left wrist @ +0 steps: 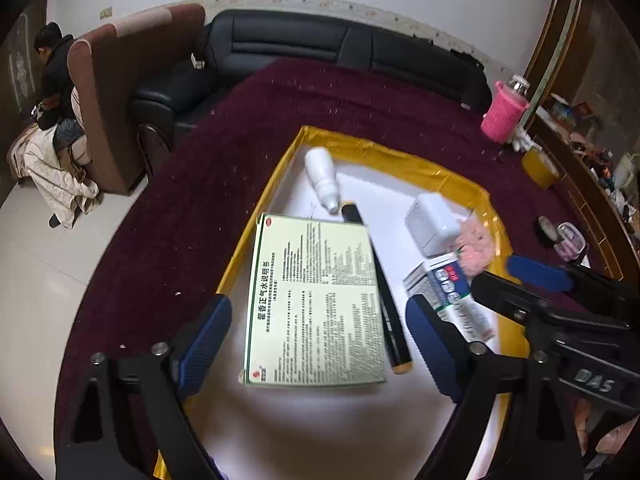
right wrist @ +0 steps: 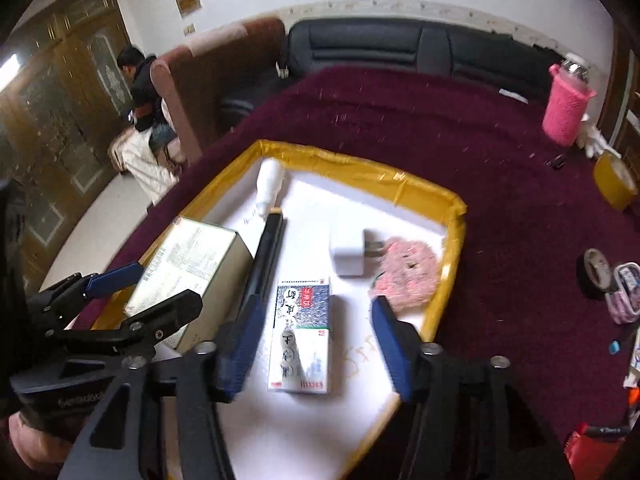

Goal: Organize objects
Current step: 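Place the white box and medicine box into the tray with both tools, then grasp the red foil bag with the left tool, then carry the red bag into the tray with left tool while right carries a marker, then release the bag and marker in the tray and withdraw both tools, then grasp the black tape roll on the table with the left tool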

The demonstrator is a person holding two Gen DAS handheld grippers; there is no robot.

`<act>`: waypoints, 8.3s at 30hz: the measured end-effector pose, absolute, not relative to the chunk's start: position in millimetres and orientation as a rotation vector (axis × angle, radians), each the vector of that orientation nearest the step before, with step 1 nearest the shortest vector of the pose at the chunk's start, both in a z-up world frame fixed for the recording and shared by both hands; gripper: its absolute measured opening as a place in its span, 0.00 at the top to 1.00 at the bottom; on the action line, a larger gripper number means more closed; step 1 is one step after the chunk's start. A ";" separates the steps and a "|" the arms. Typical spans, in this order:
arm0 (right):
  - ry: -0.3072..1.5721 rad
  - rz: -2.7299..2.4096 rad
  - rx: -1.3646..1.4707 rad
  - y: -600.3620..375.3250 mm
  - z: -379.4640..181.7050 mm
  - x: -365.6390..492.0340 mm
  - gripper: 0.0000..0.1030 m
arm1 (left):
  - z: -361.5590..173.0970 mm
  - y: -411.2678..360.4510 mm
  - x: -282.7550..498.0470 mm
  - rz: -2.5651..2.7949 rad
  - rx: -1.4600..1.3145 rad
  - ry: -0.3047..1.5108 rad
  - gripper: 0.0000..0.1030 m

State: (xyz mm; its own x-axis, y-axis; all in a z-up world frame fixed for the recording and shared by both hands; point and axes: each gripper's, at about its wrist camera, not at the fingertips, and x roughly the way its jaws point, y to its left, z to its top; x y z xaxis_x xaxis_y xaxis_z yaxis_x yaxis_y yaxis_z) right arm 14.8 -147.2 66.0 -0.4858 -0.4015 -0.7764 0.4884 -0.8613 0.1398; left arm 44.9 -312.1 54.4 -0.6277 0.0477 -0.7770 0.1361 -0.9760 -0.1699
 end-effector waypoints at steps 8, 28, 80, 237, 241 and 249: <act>0.173 -2.506 0.987 -88.1 93.8 60.8 0.12 | 100.7 -270.7 83.7 -2.892 1.173 0.262 0.06; 0.031 -2.909 0.981 140.4 79.2 90.6 0.08 | 99.0 -52.2 96.1 -3.255 1.262 -0.335 0.04; -0.819 -2.854 1.059 298.7 26.0 55.3 0.07 | 55.7 21.1 93.0 -3.455 1.697 -0.053 0.53; -0.884 -2.819 1.048 287.9 54.0 -3.7 0.16 | 85.9 -63.1 16.1 -3.170 1.558 0.285 0.02; -1.009 -2.831 1.012 322.6 37.4 -7.0 0.16 | 76.2 -18.2 -18.7 -3.217 1.465 -0.027 0.02; -1.123 -2.745 1.015 341.4 28.9 -6.7 0.16 | 51.3 13.4 -139.9 -3.121 1.535 0.050 0.13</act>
State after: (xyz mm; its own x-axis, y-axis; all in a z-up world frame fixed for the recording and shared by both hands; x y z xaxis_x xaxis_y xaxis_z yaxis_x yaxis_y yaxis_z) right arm -6.7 341.4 28.9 -0.7903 -0.2376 -0.5647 -0.2263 -0.7433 0.6295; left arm -139.9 13.4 51.3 -0.5652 0.3091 -0.7648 -0.2844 -0.9433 -0.1710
